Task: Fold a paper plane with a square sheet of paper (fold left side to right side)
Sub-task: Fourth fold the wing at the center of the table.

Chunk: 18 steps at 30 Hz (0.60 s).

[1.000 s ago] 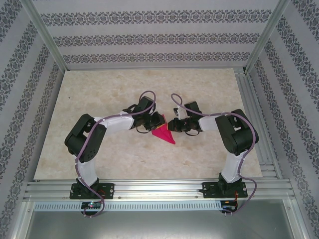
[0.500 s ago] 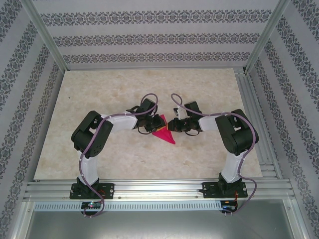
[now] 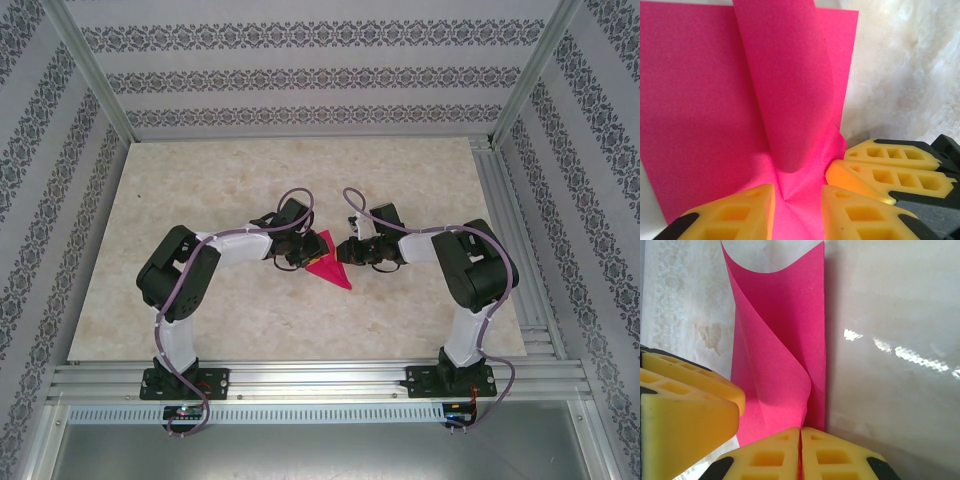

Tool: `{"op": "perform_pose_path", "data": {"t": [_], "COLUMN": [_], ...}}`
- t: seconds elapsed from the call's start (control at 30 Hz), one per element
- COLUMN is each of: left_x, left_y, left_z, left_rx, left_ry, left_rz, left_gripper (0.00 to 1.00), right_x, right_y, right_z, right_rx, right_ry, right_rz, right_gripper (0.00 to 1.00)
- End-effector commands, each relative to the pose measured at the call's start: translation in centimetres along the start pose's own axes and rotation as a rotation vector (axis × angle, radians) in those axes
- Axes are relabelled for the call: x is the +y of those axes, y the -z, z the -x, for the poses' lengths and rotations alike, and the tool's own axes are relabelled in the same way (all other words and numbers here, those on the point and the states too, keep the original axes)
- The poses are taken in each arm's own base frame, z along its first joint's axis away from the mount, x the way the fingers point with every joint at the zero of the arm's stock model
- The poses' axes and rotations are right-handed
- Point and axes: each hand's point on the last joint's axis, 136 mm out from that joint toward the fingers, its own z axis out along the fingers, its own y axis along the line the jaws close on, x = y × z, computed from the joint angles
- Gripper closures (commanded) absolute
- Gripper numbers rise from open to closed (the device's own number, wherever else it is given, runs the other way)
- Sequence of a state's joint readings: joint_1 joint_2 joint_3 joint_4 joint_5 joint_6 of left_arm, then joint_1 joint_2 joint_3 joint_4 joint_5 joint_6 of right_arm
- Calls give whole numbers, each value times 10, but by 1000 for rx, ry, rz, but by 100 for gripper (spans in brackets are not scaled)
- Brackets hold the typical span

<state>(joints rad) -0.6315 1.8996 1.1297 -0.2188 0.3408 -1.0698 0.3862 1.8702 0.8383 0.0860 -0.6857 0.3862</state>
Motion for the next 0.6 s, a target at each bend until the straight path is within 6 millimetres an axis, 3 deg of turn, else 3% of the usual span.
{"op": "perform_pose_path", "data": {"t": [0.0, 0.4, 0.57], "left_x": [4, 20, 29], "left_y": [-6, -18, -22], "left_z": [-4, -3, -5], "left_rx": [10, 6, 8], "left_ry": [-17, 15, 26], "left_rz": [30, 66, 90], "left_gripper": [68, 67, 68], "right_x": [-12, 1, 18], "right_y": [-4, 0, 16], "right_z": [-8, 0, 12], "right_rx": [29, 7, -33], "right_ry": [-11, -10, 11], "right_rz": [-44, -2, 11], "right_gripper": [90, 88, 79]}}
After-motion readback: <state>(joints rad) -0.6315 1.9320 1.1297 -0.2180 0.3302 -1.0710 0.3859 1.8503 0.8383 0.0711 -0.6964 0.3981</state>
